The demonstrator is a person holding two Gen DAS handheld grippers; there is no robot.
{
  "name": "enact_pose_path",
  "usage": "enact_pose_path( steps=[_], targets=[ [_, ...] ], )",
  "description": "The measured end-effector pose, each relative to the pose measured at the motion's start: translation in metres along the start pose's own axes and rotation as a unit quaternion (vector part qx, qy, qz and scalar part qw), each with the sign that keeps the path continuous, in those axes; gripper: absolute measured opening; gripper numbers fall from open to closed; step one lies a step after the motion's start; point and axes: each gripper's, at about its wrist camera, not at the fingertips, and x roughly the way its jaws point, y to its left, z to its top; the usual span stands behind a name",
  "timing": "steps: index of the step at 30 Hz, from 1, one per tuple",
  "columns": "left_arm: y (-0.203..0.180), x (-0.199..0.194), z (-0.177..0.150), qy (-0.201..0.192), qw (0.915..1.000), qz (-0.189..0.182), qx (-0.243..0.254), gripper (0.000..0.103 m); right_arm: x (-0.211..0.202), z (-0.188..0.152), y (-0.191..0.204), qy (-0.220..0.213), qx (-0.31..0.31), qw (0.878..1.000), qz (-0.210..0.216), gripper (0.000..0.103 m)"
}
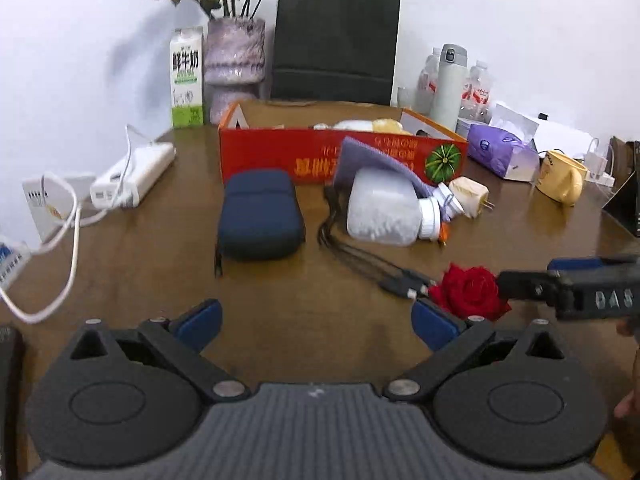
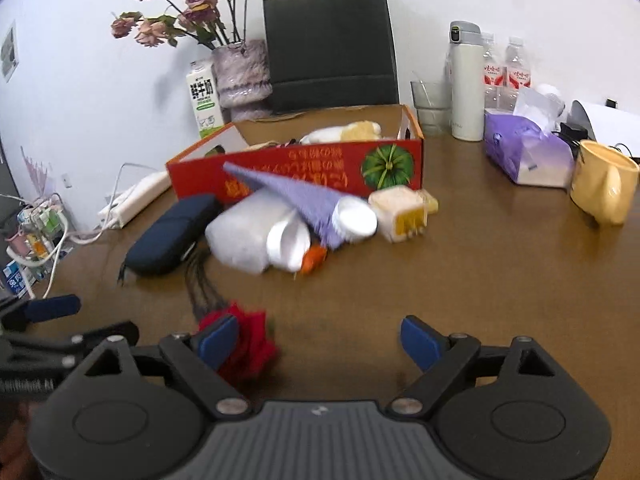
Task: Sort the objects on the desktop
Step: 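Grasp the red rose with the right gripper while the left grasps the bead container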
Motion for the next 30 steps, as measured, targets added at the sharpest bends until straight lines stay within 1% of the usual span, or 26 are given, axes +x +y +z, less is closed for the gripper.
enact_pose_path(
  steps=[4, 5, 8, 10, 12, 17, 20, 22, 25, 26, 28, 29, 30],
  targets=[
    [0.002, -0.001, -0.013, 0.001, 1.0, 0.005, -0.003, 0.103, -0.012, -0.017, -0.001, -0.006, 0.004, 1.0, 0.007, 0.088],
    [0.002, -0.001, -0.013, 0.003, 1.0, 0.005, -0.003, 0.103, -0.013, -0.019, -0.002, -0.006, 0.009, 1.0, 0.007, 0.088],
    [0.002, -0.001, -0.015, -0.004, 1.0, 0.002, -0.003, 0.103, -0.017, -0.03, -0.001, -0.011, 0.014, 0.999, 0.028, 0.088],
    [0.0, 0.001, -0.015, 0.004, 1.0, 0.006, 0.002, 0.103, -0.018, -0.033, 0.004, -0.017, 0.004, 0.999, 0.027, 0.088],
    [-0.004, 0.003, -0.015, 0.007, 0.9999, 0.007, 0.01, 0.103, -0.02, -0.034, 0.009, -0.025, -0.009, 0.999, 0.03, 0.088],
    [-0.008, 0.004, -0.016, 0.009, 0.9996, 0.01, 0.025, 0.103, -0.021, -0.036, 0.015, -0.029, -0.023, 0.999, 0.029, 0.088],
    [-0.008, 0.004, -0.016, 0.007, 0.9997, 0.009, 0.021, 0.103, -0.021, -0.036, 0.018, -0.03, -0.031, 0.999, 0.029, 0.088],
    [-0.006, 0.004, -0.015, 0.006, 0.9998, 0.006, 0.018, 0.103, -0.017, -0.033, 0.024, -0.018, -0.04, 0.999, 0.025, 0.088],
    [0.008, 0.002, -0.009, -0.001, 1.0, -0.008, 0.002, 0.103, -0.008, -0.023, 0.037, -0.012, -0.069, 0.997, 0.028, 0.087],
    [0.013, 0.003, -0.004, -0.001, 1.0, -0.006, -0.003, 0.103, -0.004, -0.019, 0.041, -0.015, -0.077, 0.996, 0.033, 0.085],
    [0.021, 0.006, 0.01, -0.001, 1.0, 0.004, -0.003, 0.103, 0.005, -0.01, 0.047, -0.017, -0.091, 0.995, 0.043, 0.077],
    [0.023, 0.006, 0.017, -0.006, 0.9999, 0.006, -0.006, 0.103, 0.01, -0.006, 0.049, -0.013, -0.095, 0.994, 0.044, 0.066],
    [0.025, 0.007, 0.025, -0.013, 0.9999, 0.002, -0.009, 0.103, 0.016, -0.002, 0.05, -0.008, -0.099, 0.994, 0.046, 0.049]
  ],
)
